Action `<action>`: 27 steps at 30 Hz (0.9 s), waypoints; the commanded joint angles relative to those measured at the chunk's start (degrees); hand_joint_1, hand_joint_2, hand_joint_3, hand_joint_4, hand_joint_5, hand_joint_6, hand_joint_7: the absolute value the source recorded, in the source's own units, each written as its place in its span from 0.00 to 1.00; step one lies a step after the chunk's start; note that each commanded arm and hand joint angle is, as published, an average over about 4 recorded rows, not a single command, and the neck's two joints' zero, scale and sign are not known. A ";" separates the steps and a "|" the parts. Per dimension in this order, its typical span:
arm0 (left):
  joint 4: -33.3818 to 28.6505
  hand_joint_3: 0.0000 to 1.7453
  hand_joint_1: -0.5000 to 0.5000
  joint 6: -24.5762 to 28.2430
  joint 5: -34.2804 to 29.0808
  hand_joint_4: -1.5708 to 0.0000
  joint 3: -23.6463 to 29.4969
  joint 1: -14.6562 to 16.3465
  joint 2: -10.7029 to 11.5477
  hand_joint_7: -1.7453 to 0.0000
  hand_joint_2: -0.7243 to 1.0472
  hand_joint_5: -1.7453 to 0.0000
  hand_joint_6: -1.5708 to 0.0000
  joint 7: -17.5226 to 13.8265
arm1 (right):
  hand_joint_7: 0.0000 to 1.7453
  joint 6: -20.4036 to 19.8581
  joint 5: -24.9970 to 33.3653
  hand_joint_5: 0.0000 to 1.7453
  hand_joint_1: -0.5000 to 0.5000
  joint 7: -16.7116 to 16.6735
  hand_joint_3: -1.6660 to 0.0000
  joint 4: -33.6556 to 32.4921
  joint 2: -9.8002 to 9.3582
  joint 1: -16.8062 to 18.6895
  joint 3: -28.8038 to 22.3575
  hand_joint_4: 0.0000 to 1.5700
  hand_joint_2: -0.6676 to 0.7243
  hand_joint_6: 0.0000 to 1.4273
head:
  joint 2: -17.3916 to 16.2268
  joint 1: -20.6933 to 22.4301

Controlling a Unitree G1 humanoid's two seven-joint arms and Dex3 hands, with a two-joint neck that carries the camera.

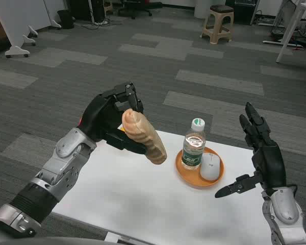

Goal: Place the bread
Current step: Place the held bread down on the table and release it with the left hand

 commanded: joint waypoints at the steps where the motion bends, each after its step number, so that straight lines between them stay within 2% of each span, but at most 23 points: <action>1: 0.32 0.05 1.00 0.15 0.89 0.36 -0.17 -2.03 -1.71 0.04 0.65 0.00 0.37 0.35 | 0.00 0.01 0.44 0.00 0.42 -0.05 1.00 -0.92 -0.36 -3.60 0.62 0.00 0.59 0.00 | 3.53 -0.50; 3: 0.36 0.05 1.00 0.15 0.89 0.36 -0.17 -2.03 -1.75 0.04 0.65 0.00 0.37 0.35 | 0.00 0.01 0.44 0.00 0.42 -0.05 1.00 -0.84 -0.36 -3.65 0.64 0.00 0.59 0.00 | 2.12 -0.30; 22: 0.64 0.05 1.00 0.11 0.72 0.36 -0.43 -2.07 -1.59 0.04 0.65 0.00 0.37 0.31 | 0.00 0.01 0.44 0.00 0.42 -0.01 1.00 -0.86 -0.27 -3.86 0.59 0.00 0.59 0.00 | 2.34 -0.02; 27: 0.64 0.05 1.00 1.08 2.08 0.31 0.58 -1.72 -1.07 0.04 0.65 0.00 0.35 0.22 | 0.00 0.01 0.44 0.00 0.42 -0.01 1.00 -0.86 -0.27 -3.86 0.59 0.00 0.59 0.00 | 2.18 -0.13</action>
